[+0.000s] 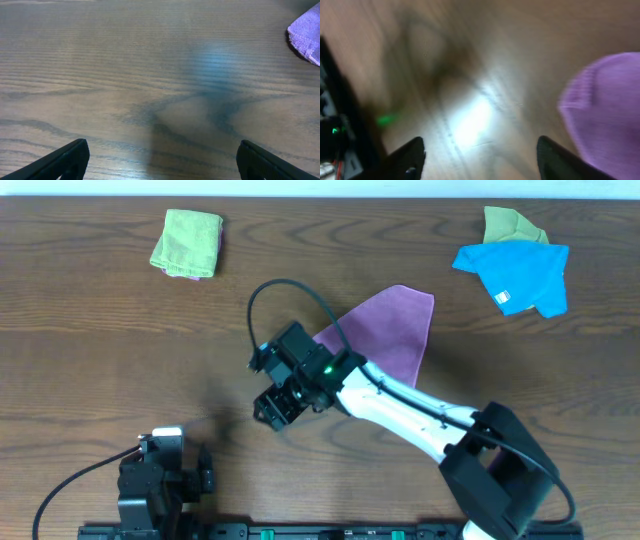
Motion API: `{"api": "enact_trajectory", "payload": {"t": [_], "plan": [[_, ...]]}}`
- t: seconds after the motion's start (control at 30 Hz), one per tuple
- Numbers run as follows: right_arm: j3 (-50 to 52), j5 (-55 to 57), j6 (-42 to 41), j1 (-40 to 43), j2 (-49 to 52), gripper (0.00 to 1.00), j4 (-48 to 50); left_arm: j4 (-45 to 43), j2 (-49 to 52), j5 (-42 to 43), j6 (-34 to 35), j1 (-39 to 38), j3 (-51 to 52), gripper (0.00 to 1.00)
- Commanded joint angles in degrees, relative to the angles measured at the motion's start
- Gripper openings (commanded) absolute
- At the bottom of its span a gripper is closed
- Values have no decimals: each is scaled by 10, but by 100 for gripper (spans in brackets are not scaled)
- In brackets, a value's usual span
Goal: Fold the cloth
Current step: 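Drag the purple cloth to the table center with the right gripper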
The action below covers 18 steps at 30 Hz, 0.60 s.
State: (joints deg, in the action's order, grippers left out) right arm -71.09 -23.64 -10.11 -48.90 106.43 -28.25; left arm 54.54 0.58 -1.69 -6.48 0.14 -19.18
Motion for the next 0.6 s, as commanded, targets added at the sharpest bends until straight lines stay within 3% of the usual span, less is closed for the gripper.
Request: {"api": "enact_trajectory", "payload": {"t": [0.0,0.13,0.4,0.5,0.57], "plan": [[-2,-12,-14,-7,-17,84,7,12,-4,-2,-12,-3,14,95],[-2,4,-21,2,-46,89,29,12,-4,-2,-12,-3,14,95],[-2,54,-80,63,-140,85,29,12,-4,-2,-12,-3,14,95],[-2,40,-87,97,-177,96,14,12,-4,-2,-12,-3,14,95],[-2,37,-86,120,-201,99,-10,12,-4,-2,-12,-3,14,95]]}}
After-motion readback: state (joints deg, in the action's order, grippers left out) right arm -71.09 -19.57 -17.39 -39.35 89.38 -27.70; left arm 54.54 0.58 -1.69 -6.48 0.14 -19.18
